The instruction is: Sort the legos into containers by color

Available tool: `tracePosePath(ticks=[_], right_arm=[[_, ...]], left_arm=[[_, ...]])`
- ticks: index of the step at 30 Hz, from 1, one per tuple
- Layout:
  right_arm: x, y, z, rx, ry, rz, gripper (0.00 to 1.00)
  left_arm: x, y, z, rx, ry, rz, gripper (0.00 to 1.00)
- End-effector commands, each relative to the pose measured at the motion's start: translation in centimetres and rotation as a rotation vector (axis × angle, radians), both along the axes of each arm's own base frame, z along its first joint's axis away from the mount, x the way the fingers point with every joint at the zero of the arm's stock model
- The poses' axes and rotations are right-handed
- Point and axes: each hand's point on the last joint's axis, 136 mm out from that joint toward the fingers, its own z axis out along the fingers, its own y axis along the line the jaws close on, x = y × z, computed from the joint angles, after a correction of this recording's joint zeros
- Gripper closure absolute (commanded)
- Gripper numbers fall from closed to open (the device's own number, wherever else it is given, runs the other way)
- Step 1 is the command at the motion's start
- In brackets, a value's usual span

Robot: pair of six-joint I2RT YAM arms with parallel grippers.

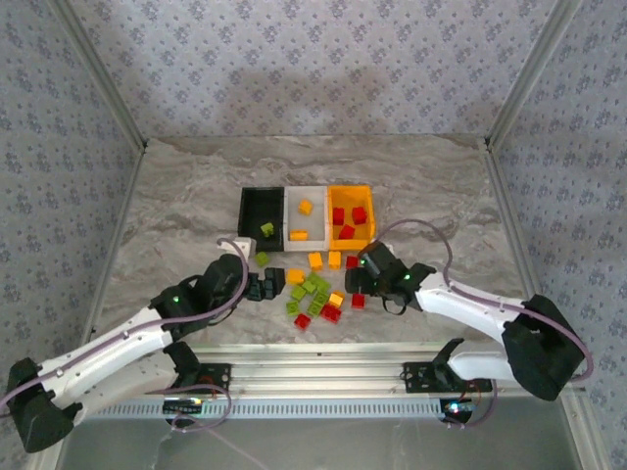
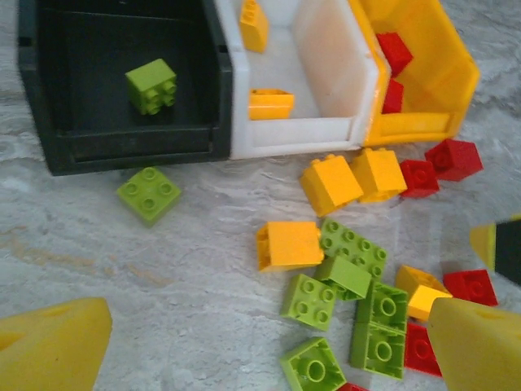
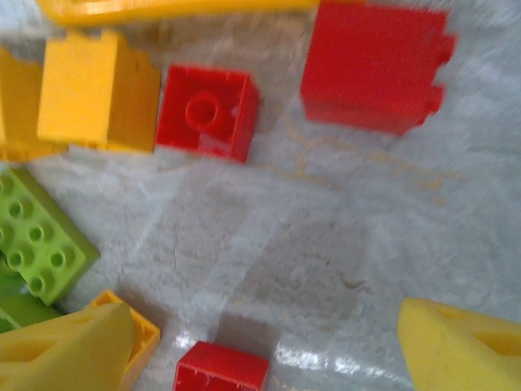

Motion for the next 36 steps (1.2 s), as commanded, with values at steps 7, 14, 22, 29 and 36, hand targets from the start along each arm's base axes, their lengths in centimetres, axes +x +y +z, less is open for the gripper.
tracePosePath(ticks=[7, 14, 22, 29, 36], right_arm=[[-2.2, 0.8, -2.1, -0.081, 0.065, 0.021, 0.22], [-2.4, 0.9, -3.2, -0.116, 0.085, 0.031, 0.38], [-1.7, 1.7, -0.3, -0.078, 0.018, 0.067, 0.61], [4.1, 2.3, 7.7, -0.006, -0.144, 0.054, 0.63], [13.0, 2.3, 9.0, 0.002, -0.184, -0.071, 0.61]], left_arm=[[0.5, 1.7, -0.8, 0.025, -0.006, 0.095, 0.00], [0.5, 1.8, -1.1, 0.036, -0.002, 0.096, 0.01], [0.6, 2.2, -0.8, 0.029, -0.024, 0.111, 0.00], [0.6, 2.7, -1.2, 0.034, -0.023, 0.137, 0.00], [0.6, 2.8, -1.5, 0.021, -0.031, 0.134, 0.00]])
